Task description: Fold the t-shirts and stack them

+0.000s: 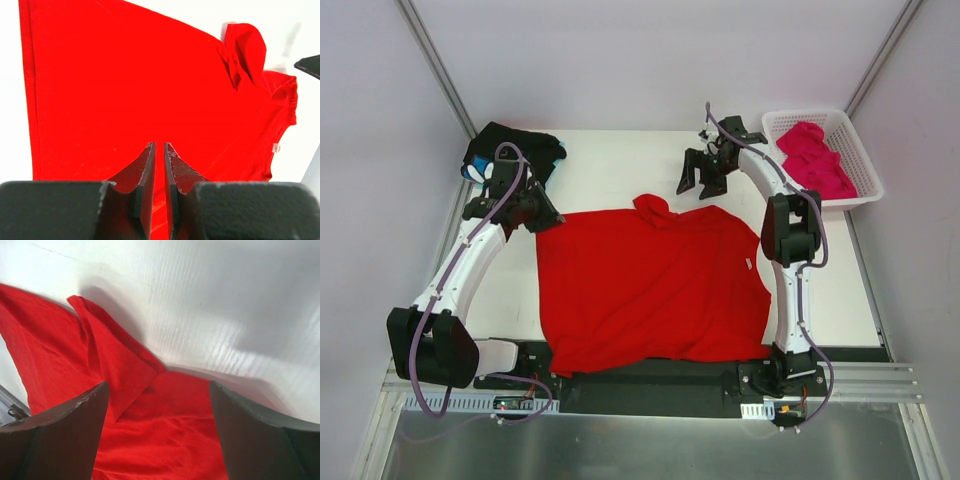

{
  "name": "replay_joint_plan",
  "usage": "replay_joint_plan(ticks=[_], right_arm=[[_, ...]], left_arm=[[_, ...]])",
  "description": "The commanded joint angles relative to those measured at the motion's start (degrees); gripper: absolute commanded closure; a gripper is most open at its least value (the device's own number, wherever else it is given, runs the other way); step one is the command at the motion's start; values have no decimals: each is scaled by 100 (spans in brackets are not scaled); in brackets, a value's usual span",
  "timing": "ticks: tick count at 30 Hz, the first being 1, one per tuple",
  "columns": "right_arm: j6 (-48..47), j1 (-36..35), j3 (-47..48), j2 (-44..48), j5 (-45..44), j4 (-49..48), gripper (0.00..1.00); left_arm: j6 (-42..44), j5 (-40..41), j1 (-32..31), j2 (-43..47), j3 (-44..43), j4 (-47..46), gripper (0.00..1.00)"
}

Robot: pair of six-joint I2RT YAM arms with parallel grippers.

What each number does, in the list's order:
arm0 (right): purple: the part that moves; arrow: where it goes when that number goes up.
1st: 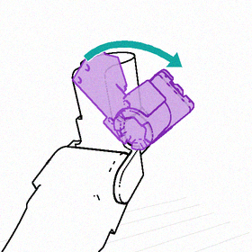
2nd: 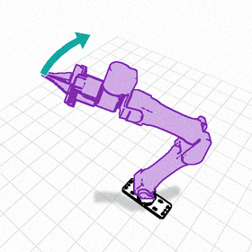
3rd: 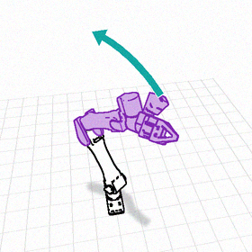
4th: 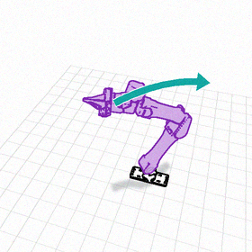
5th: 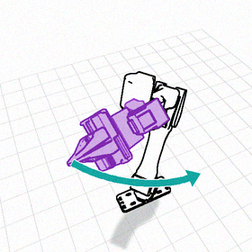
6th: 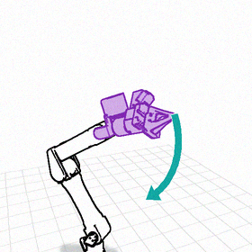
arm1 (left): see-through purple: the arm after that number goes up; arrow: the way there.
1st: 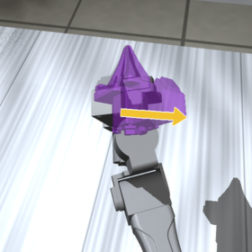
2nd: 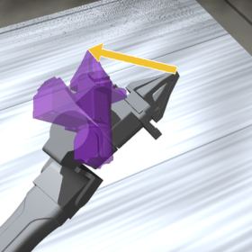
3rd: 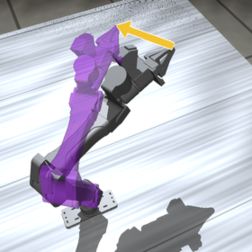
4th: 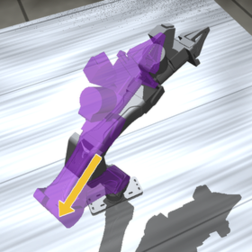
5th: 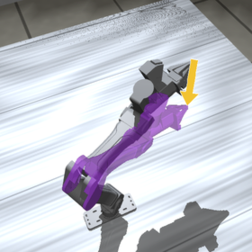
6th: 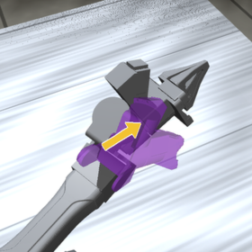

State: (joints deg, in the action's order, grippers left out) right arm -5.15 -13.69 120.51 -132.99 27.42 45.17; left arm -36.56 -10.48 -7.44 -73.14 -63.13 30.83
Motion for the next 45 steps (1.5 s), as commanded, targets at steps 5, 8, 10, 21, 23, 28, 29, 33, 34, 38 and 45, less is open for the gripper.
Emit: replay_joint_plan(ticks=[5, 8, 10, 21, 23, 28, 29, 33, 34, 38, 45], right_arm=[[471, -379, -264, -403, 615, -341, 20], [523, -563, -431, -386, 712, -578, 27], [725, -625, -616, -368, 809, -693, 43], [550, -678, -415, 53, 616, -238, 99], [331, -670, -2, 106, 554, 165, 99], [111, -713, 386, 772, 422, 616, 99], [76, -775, 368, 896, 396, 660, 99], [-92, -1029, 37, 1511, 289, 924, 99], [-31, -1091, -270, 1652, 351, 811, 99], [-65, -1809, -2124, 2610, 108, 318, 99], [180, -2875, -4877, 3385, -474, -455, 87]], left_arm=[[149, -51, -3, -165, -225, 99, 90], [149, -59, -3, -183, -278, 116, 89], [149, -51, -3, -183, -287, 116, 89], [87, -103, -12, -25, -235, 160, 90], [78, -130, -3, 11, -208, 169, 90], [35, -139, -12, 186, -112, 160, 90], [26, -156, -12, 204, -103, 160, 90], [-27, -156, -29, 309, -15, 160, 90], [-36, -165, -47, 327, 20, 160, 90], [-53, -147, -56, 476, 91, 151, 90], [-45, -174, -82, 512, 64, 160, 90]])
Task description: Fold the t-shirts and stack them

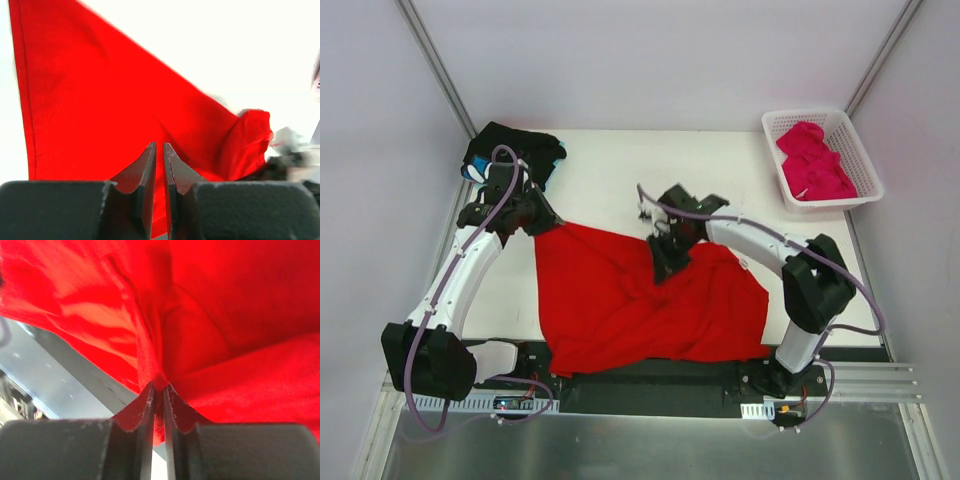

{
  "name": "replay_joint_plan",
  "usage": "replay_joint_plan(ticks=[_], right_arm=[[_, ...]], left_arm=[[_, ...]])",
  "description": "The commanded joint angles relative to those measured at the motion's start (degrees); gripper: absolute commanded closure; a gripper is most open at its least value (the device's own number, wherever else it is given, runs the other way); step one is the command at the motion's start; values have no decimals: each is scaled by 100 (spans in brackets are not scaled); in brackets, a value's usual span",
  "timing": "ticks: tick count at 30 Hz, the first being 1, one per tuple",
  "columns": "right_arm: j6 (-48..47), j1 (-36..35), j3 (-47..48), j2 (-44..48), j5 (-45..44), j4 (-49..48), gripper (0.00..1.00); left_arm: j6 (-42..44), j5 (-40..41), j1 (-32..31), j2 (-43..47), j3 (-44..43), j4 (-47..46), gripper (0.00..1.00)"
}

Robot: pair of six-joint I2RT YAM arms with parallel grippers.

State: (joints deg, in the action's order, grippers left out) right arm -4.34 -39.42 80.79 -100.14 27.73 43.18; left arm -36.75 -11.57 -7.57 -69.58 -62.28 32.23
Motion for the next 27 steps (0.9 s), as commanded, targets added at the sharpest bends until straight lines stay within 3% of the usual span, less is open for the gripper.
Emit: replay_joint_plan(ticks=[1, 2, 3, 5, 7, 11, 12, 13, 16, 17, 18, 19, 23, 24, 26, 27], right_arm=[[178, -390, -1273, 187, -609, -440, 82], [249, -504, -1372, 240, -906, -485, 37], [328, -523, -1443, 275, -996, -503, 18], [372, -532, -1461, 424, -1433, -504, 4], [390, -532, -1287, 477, -1935, -216, 4], [346, -488, 264, 618, -3778, 866, 4], [381, -444, 601, 688, -3888, 1033, 4], [703, -331, 848, 776, -3924, 1235, 4], [986, 195, 1149, 1206, -2803, 949, 1], [1397, 363, 1088, 1277, -1859, 834, 7], [1505, 469, 983, 1373, -1510, 728, 9], [1524, 401, 965, 1374, -1411, 736, 4], [830, -609, 2105, 971, -3355, 2648, 4], [821, -750, 2246, 987, -3501, 3052, 4], [977, -962, 1794, 1258, -3529, 3030, 4], [1362, -936, 1417, 1521, -3328, 2569, 4]], left_arm=[[-25, -56, -69, 155, -30, 20, 90], [-16, -56, -78, 182, -21, 20, 90], [-16, -47, -78, 182, -12, 20, 91], [-7, -38, -95, 208, 14, 29, 91], [10, -38, -113, 217, 67, 20, 91], [71, 6, -235, 374, 225, 29, 92], [89, 119, -279, 427, 330, 20, 92], [98, 181, -367, 489, 400, 20, 93], [115, 348, -429, 779, 673, -6, 94], [133, 375, -438, 936, 743, 3, 94], [142, 392, -455, 1025, 866, -23, 95], [168, 419, -473, 1095, 919, -15, 95], [370, 358, -499, 1385, 1130, 12, 96], [388, 358, -508, 1447, 1200, 12, 96], [414, 401, -543, 1578, 1253, 3, 97], [415, 436, -622, 1623, 1271, 3, 97]])
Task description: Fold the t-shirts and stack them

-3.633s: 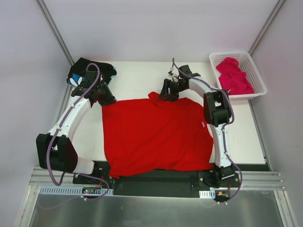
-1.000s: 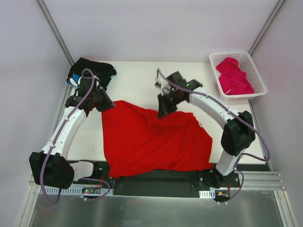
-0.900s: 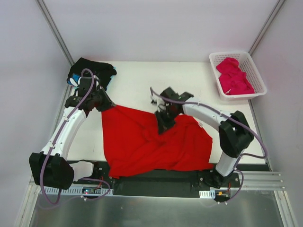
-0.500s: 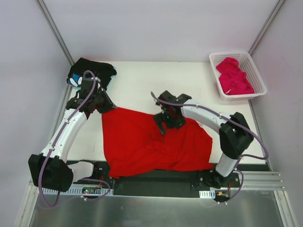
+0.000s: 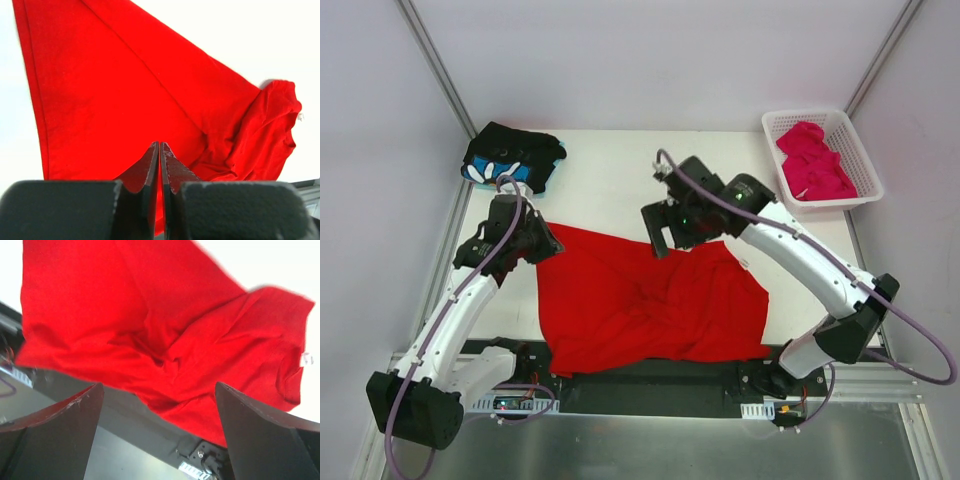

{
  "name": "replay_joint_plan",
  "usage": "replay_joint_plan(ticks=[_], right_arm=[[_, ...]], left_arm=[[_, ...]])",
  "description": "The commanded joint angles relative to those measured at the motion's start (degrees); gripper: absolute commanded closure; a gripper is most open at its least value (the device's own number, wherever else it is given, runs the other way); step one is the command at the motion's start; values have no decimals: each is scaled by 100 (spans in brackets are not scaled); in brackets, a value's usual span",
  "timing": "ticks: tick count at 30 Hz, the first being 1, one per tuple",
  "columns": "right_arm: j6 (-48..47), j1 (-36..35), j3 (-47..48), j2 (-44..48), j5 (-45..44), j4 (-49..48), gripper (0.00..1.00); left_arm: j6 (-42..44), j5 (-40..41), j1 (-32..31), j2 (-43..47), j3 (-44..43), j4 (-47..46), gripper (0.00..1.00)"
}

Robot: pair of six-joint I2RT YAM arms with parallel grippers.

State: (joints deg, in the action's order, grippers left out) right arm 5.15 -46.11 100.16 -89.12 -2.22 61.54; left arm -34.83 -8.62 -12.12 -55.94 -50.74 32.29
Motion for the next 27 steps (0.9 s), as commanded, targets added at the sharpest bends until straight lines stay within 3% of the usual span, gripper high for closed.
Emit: replay_joint_plan(ticks=[1, 2, 3, 4, 5, 6, 9, 12, 13, 16, 27], right_arm=[[478, -6, -950, 874, 164, 389, 4], [635, 197, -1912, 1096, 1248, 98, 4], [837, 355, -2252, 1247, 1433, -183, 4], [830, 270, -2464, 1466, 1156, -116, 4], [830, 86, -2571, 1529, -273, 50, 4], [847, -90, -2624, 1573, -845, 364, 4], [988, -276, -3124, 1810, -1799, 325, 4], [1225, -285, -3816, 2196, -1730, -244, 26], [1260, -293, -3994, 2267, -1677, -404, 38], [1392, -302, -4354, 2303, -1519, -870, 52], [1296, -636, -4724, 1319, -1483, -2241, 52]], left_arm=[[222, 168, -211, 268, 126, -30, 97], [222, 203, -273, 312, 126, -56, 95], [222, 212, -386, 321, 117, -57, 94], [231, 238, -501, 338, 100, -65, 94], [257, 404, -624, 356, 99, -65, 94], [283, 605, -956, 382, 117, -57, 93], [231, 1143, -1318, 610, 362, -126, 93], [222, 1170, -1416, 708, 556, -206, 93], [257, 1144, -1416, 708, 557, -197, 93], [292, 1082, -1425, 541, 495, -197, 93], [3, 1468, -2039, -197, 83, -188, 94]])
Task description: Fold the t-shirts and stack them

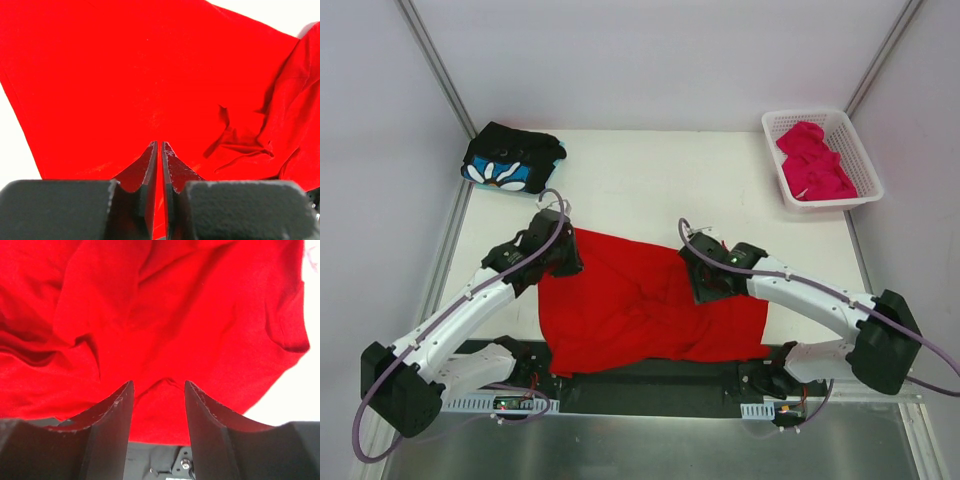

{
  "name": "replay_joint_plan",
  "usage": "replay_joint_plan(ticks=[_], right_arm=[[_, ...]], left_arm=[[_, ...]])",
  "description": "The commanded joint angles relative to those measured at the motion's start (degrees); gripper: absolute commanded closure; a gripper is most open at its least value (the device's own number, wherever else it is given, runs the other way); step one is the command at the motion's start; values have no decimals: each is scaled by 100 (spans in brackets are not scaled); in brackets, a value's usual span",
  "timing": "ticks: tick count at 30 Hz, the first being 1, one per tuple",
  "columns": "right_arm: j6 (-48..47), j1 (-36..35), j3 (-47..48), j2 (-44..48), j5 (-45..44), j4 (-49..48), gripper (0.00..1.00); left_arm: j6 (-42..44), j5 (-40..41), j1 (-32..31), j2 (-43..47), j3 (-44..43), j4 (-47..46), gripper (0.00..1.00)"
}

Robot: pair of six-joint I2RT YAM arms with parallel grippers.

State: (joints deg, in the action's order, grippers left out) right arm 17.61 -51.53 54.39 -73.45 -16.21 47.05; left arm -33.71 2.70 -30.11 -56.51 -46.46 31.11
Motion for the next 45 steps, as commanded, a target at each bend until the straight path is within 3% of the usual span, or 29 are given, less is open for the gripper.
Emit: replay_joint_plan(ticks=[1, 9, 20, 35, 38, 44, 45], right_arm=[[50, -112, -183, -414, -6, -907, 52], [6, -279, -298, -1013, 311, -1716, 52], [67, -586, 63, -1180, 373, -1602, 52], [349, -824, -245, -1461, 539, -1962, 53], [401, -833, -289, -1575, 627, -2111, 55], [489, -894, -341, -1734, 750, -2217, 71], [516, -903, -341, -1734, 751, -2217, 78]], left_arm=[[-144, 363, -276, -193, -373, -70, 94], [-214, 556, -390, -352, -610, 96, 95], [-320, 635, -470, -422, -619, 185, 96], [-346, 688, -514, -413, -636, 202, 96], [-338, 688, -514, -431, -645, 202, 96], [-364, 723, -540, -413, -707, 228, 97], [-373, 723, -549, -396, -716, 220, 97]])
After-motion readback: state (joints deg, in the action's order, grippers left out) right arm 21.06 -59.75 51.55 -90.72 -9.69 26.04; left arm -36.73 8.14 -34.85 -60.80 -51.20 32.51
